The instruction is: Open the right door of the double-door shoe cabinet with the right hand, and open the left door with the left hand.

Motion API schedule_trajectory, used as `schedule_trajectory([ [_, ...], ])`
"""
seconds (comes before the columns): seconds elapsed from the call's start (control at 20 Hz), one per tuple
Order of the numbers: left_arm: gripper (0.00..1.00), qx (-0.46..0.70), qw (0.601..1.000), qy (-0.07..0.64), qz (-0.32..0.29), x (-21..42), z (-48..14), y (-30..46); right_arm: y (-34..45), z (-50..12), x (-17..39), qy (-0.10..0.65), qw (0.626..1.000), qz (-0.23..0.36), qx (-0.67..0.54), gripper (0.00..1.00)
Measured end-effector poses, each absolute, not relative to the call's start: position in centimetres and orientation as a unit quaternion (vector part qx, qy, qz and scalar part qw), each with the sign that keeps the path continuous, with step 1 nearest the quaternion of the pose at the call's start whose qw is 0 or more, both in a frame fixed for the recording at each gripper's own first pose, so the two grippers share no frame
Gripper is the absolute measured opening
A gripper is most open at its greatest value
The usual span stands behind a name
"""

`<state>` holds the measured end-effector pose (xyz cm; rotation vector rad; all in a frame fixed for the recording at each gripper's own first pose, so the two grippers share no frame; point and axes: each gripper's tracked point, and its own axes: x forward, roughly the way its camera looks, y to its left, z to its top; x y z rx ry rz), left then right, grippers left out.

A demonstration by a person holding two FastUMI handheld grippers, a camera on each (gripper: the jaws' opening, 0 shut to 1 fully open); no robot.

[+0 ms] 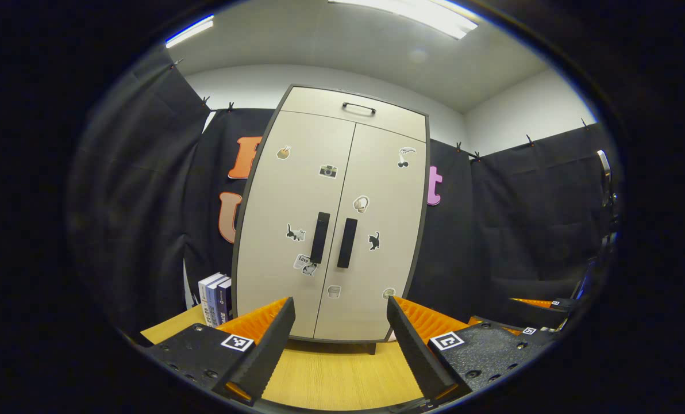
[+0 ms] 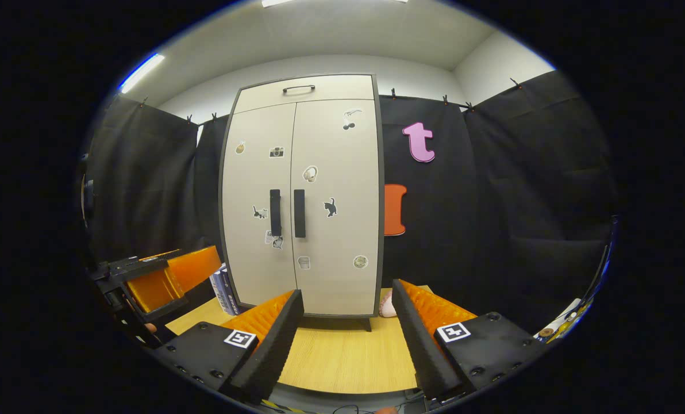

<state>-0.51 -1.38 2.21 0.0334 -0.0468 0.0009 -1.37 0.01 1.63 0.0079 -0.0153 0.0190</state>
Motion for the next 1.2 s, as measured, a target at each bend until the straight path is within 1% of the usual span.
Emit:
schedule_trajectory([
  [0.2, 0.96, 0.016, 0.999, -0.032, 0.013, -1.4, 2.7, -0.7, 0.2, 1.9, -1.6, -0.009, 1.000, 0.010, 0.002, 0.99],
  [0.25, 0.96, 0.009, 0.999, -0.031, 0.013, -1.5, 2.8, -0.5, 0.4, 2.1, -1.5, -0.008, 1.000, 0.014, 0.006, 0.94],
  [0.4, 0.96, 0.004, 1.000, -0.025, 0.016, -1.4, 3.2, 0.8, 0.7, 2.7, -1.1, -0.011, 1.000, 0.012, 0.015, 0.94],
  [0.45, 0.96, 0.008, 0.999, -0.027, 0.020, -1.4, 3.7, 1.4, 1.0, 2.9, -1.0, -0.014, 1.000, 0.008, 0.014, 0.98],
  [0.5, 0.96, 0.013, 0.999, -0.030, 0.023, -1.3, 4.0, 2.0, 1.2, 3.1, -0.9, -0.017, 1.000, 0.004, 0.013, 0.94],
  [0.55, 0.96, 0.016, 0.999, -0.032, 0.024, -1.2, 4.4, 2.6, 1.6, 3.3, -0.8, -0.020, 1.000, 0.001, 0.011, 0.98],
  [0.7, 0.96, 0.014, 0.999, -0.040, 0.016, -0.8, 5.2, 3.8, 3.2, 3.7, -0.3, -0.025, 1.000, -0.004, 0.005, 0.99],
  [0.95, 0.96, 0.032, 0.999, -0.044, -0.002, 0.2, 5.7, 6.3, 6.4, 2.6, 1.1, -0.014, 1.000, -0.016, 0.012, 0.99],
  [1.2, 0.96, 0.035, 0.999, -0.027, -0.008, 1.0, 4.4, 9.6, 9.6, 1.6, 4.1, -0.008, 0.999, -0.031, 0.016, 0.99],
])
